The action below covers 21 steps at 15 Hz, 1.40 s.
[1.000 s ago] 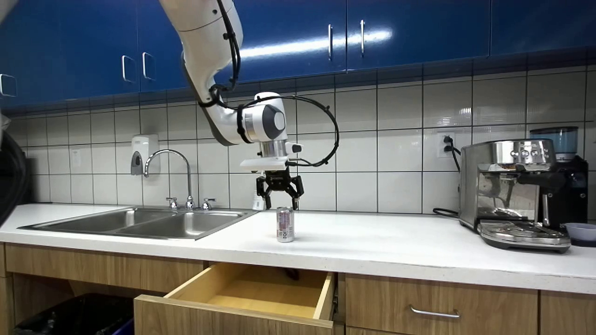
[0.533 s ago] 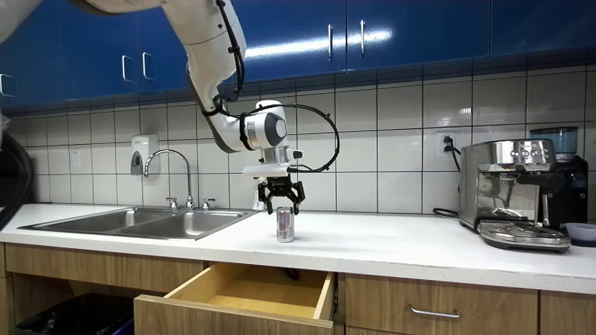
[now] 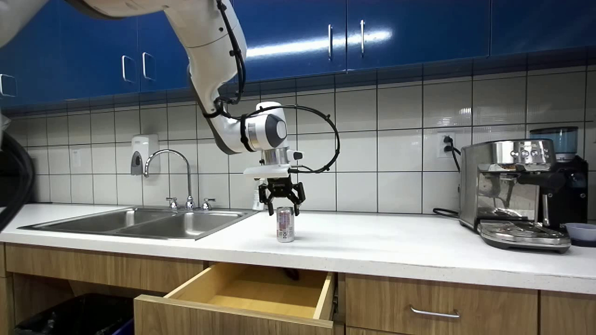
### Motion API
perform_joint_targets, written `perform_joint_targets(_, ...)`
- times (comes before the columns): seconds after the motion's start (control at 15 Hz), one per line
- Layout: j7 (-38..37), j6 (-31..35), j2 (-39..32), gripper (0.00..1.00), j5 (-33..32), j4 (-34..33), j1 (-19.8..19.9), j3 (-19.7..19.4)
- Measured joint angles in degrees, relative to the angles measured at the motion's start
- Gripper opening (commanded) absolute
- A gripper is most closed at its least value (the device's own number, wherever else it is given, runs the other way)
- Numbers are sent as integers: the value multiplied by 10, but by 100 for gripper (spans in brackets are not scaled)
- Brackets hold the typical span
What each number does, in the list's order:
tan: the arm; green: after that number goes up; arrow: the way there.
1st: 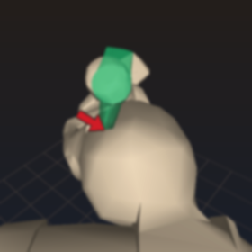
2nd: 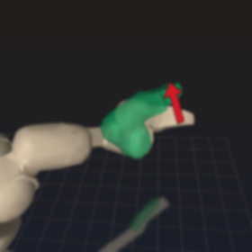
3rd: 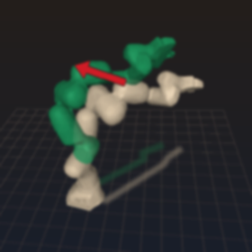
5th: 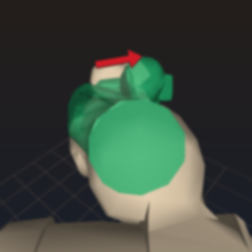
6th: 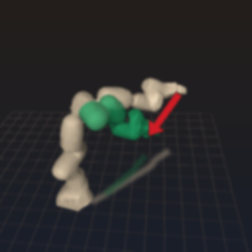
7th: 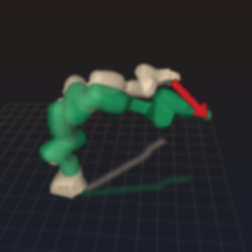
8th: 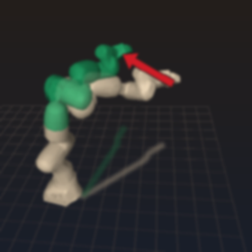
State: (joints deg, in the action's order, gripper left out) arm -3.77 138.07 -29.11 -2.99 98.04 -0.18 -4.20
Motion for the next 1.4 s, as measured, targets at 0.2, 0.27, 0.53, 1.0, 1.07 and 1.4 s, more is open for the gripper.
perform_joint_targets(0.2, 0, 0, 0, 40, -8, 0, 0, -1)
perform_joint_targets(0.27, 0, 0, 0, 38, -10, 0, 0, -2)
perform_joint_targets(0.53, 0, 0, 0, 38, -16, 0, 0, -2)
perform_joint_targets(1.0, 7, 9, 12, 38, -42, 12, -2, -2)
perform_joint_targets(1.07, 8, 13, 19, 38, -46, 18, -4, -2)
perform_joint_targets(1.4, 15, 35, 58, 38, -63, 62, -10, -1)
